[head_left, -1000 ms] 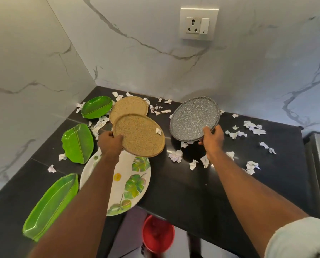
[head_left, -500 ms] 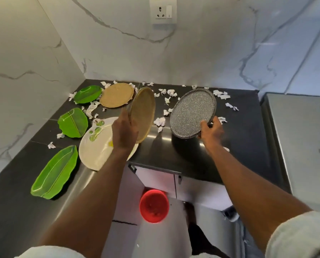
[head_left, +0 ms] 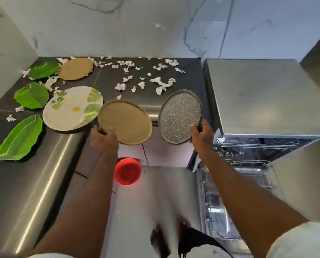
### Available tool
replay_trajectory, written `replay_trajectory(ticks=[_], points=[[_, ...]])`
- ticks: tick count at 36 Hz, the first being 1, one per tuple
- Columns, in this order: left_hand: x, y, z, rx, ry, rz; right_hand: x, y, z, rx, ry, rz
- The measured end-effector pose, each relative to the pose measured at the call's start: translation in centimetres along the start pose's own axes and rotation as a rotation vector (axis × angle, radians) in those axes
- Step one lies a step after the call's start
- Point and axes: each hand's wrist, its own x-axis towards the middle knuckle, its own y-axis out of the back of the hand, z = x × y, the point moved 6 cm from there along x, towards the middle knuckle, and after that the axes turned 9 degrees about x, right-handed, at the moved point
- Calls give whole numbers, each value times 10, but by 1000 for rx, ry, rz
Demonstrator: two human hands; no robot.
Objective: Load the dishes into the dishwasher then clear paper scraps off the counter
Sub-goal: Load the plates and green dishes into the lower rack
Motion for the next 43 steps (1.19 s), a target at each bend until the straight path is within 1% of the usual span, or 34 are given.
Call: replay_trajectory(ticks=[7, 10, 15, 19, 22, 25, 28, 32, 37, 41, 43], points=[[-120, -40, -24, -49, -51, -188, -38, 114, 57, 9, -73, 48], [-177, -67, -40, -53, -23, -304, -54, 167, 90, 28, -122, 59], [-279, -118, -72, 13, -25, -365, -73, 263, 153, -24, -193, 79], [-372, -146, -89, 80, -77, -428, -92, 340, 211, -91, -245, 87], [-430, -167, -105, 173, -134, -479, -105, 388, 248, -218, -268, 134], [-478, -181, -125, 228, -89, -514, -119, 427, 281, -320, -301, 149], [-513, -196, -136, 266, -56, -554, -123, 450, 308, -416, -338, 149], [-546, -224, -150, 337, -31, -671, -121, 463, 332, -473, -340, 134], [-572, -266, -172, 423, -79, -790, -113, 467, 359, -518, -314, 129], [-591, -296, -194, 483, -70, -832, -105, 469, 397, -552, -302, 117], [-601, -308, -205, 500, -51, -841, -105, 469, 417, -553, -329, 98]])
